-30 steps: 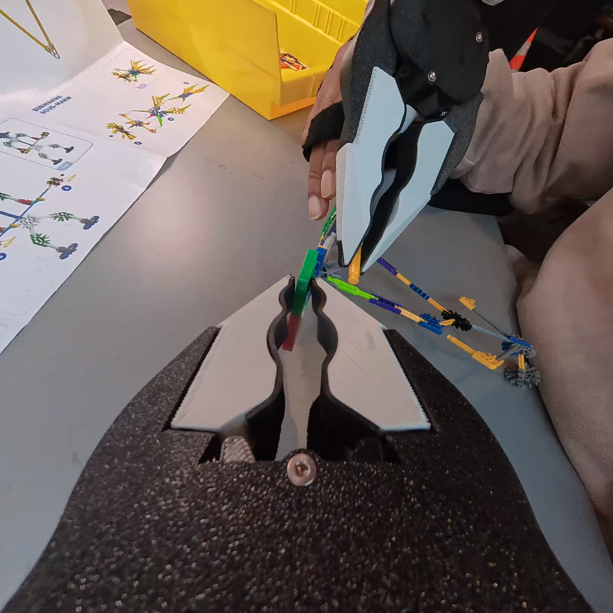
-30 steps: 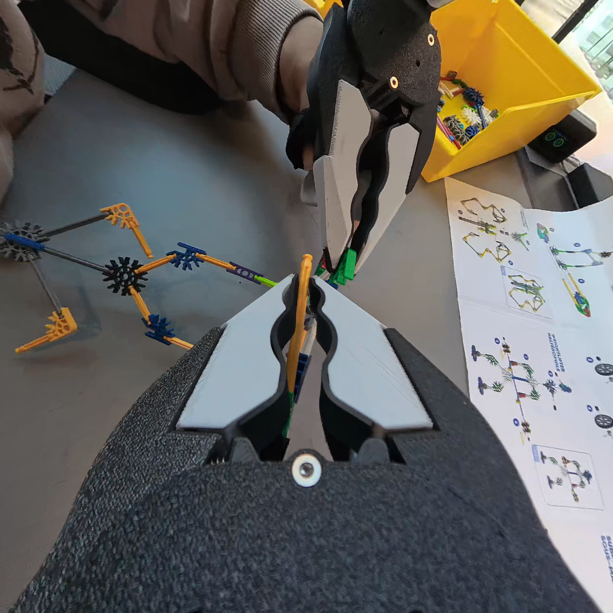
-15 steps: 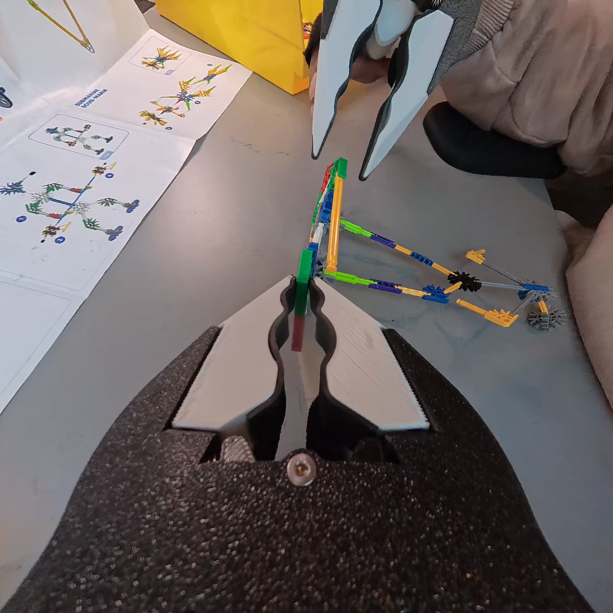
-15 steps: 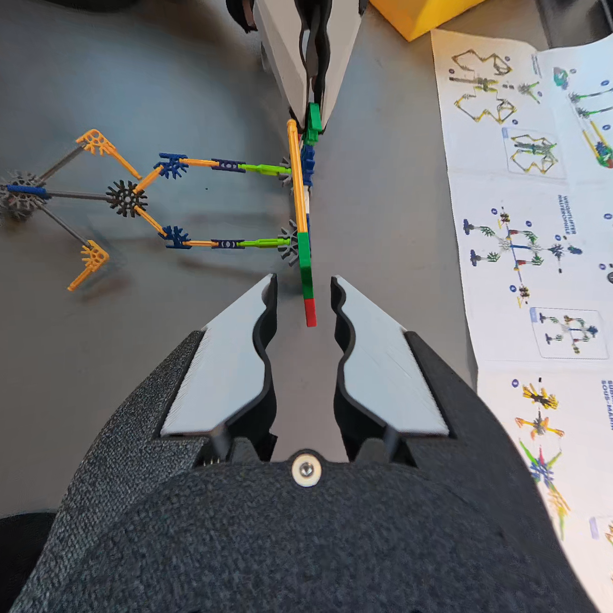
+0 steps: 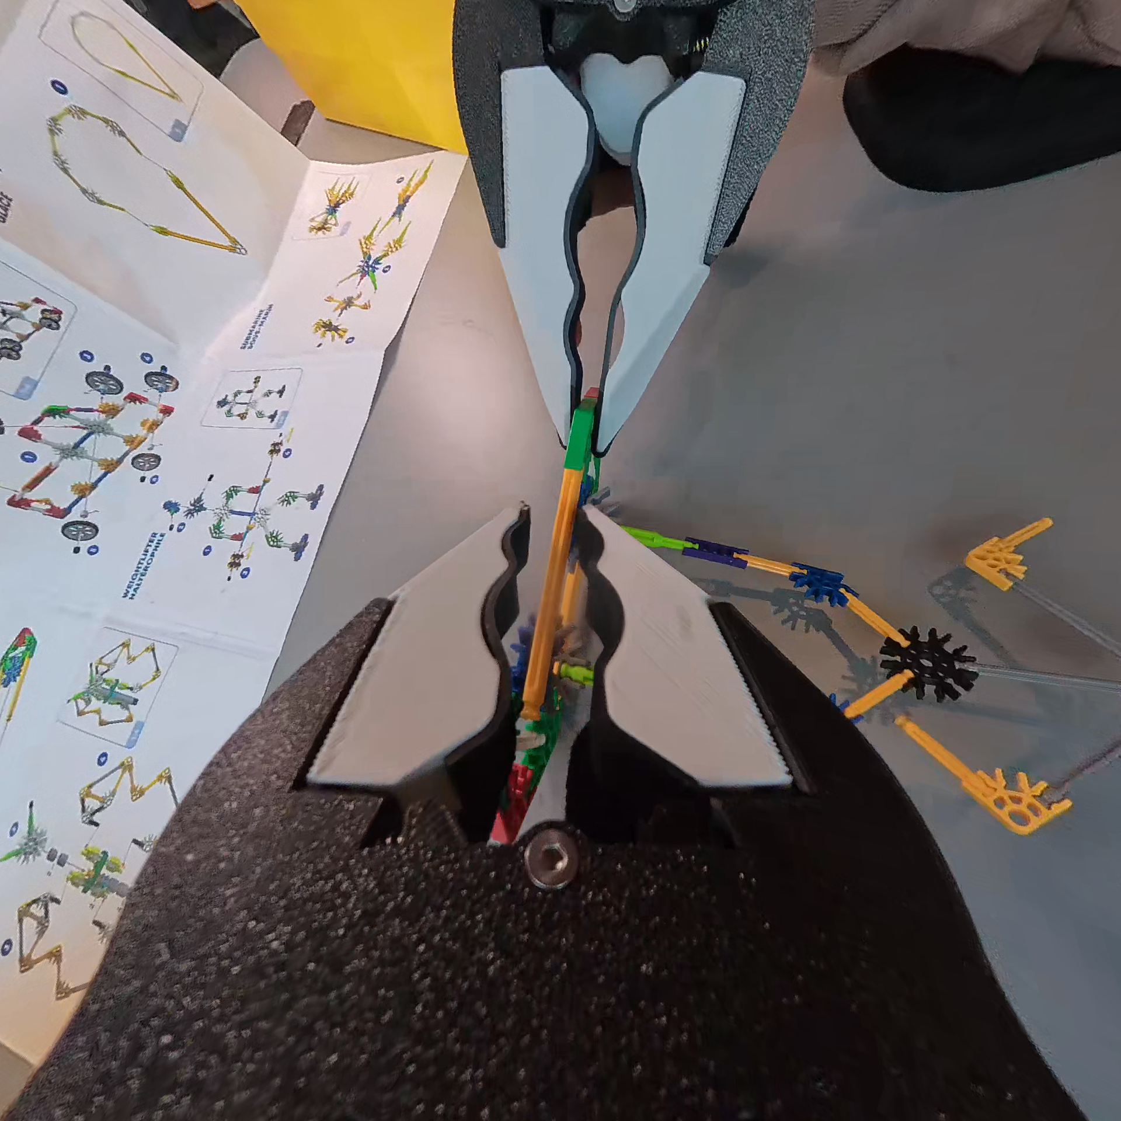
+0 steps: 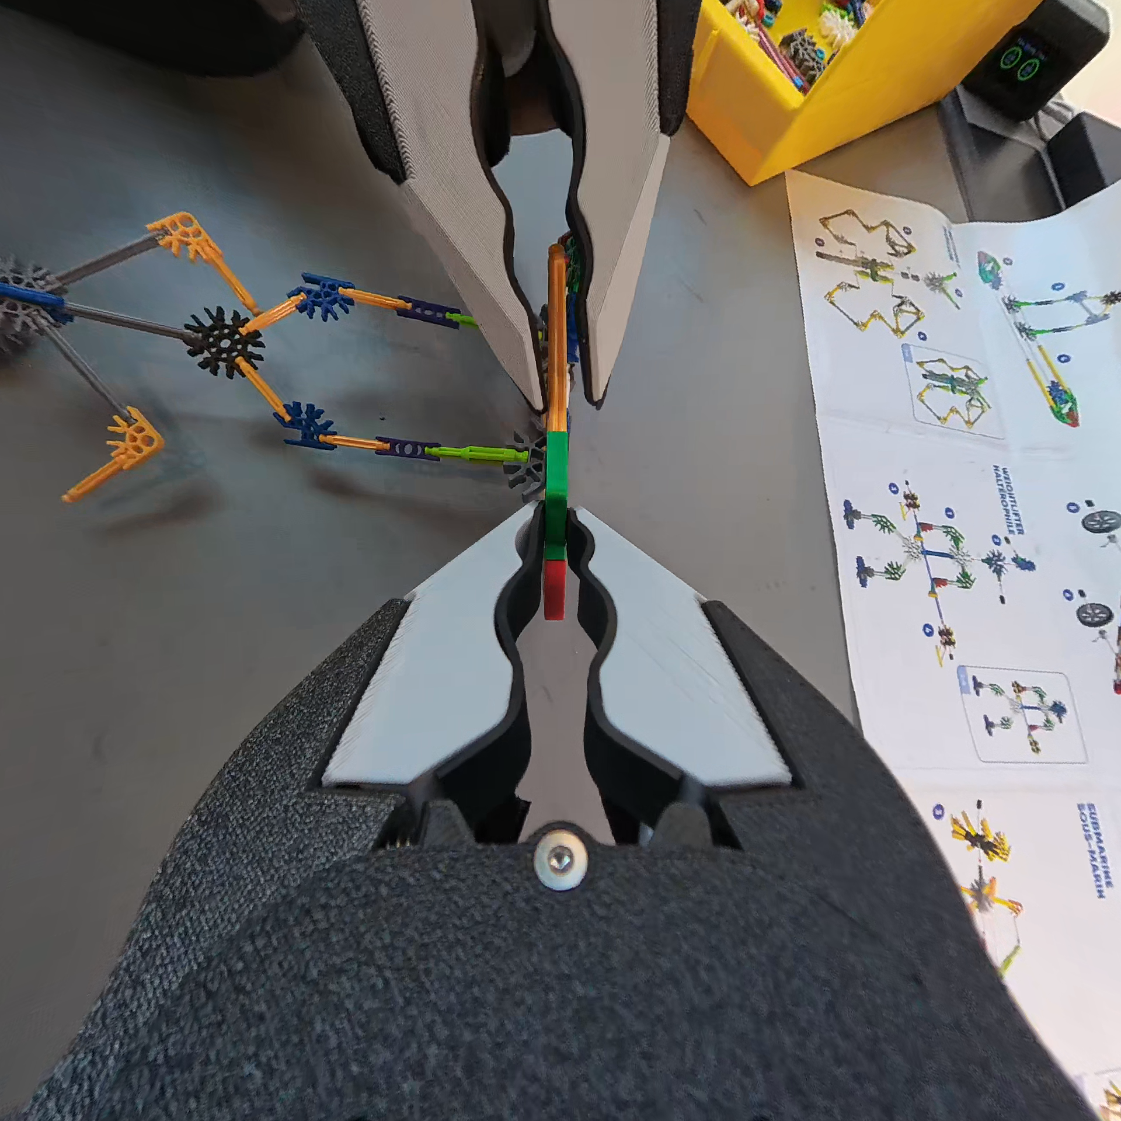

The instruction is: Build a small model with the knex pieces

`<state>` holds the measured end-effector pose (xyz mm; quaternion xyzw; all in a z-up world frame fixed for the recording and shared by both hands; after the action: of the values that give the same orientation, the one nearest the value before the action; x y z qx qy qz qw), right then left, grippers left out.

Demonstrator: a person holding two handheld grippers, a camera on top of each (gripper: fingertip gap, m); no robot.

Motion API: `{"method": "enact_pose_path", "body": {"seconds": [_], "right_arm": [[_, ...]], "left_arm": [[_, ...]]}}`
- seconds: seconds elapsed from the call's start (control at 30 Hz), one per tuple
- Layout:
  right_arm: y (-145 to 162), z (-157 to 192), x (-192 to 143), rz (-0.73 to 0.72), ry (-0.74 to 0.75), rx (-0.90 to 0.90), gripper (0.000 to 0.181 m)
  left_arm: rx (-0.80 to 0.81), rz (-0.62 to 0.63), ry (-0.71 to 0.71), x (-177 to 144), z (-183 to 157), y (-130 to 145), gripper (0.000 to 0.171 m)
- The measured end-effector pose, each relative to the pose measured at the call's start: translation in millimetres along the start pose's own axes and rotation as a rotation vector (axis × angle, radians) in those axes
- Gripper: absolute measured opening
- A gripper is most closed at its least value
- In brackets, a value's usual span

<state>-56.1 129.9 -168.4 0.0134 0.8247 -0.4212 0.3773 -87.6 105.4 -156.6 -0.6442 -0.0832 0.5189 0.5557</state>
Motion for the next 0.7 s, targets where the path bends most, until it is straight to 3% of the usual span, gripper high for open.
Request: {"method": "enact_pose_path", "body": {"seconds": [0.1, 0.5, 0.7], "right_arm": [[-1, -1, 0, 0.008, 0.013, -0.004, 0.005], [-3, 1, 10, -0.019, 0.002, 0.024, 0.005], [-1, -25, 13, -0.003, 0.145, 0.211, 0.007]], "left_arm": [[0.025, 0.013, 0.007, 1, -2, -3, 0.005], [0.012, 0.141, 0.009, 6, -3, 11, 0.004], [-0.001, 0.119, -0.175, 7, 20, 8, 0.004]]}}
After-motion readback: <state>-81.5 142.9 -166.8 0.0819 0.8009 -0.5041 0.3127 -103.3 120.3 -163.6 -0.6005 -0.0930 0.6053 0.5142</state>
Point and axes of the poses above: each gripper's, where its closed fingertips meet, x out along the fingers, y out of its underside, z = x × y across the jaws, the point moved 1 cm from there along -x, back along the fingers, and after that the axes turned 9 degrees about -x, right-handed, at the moved point
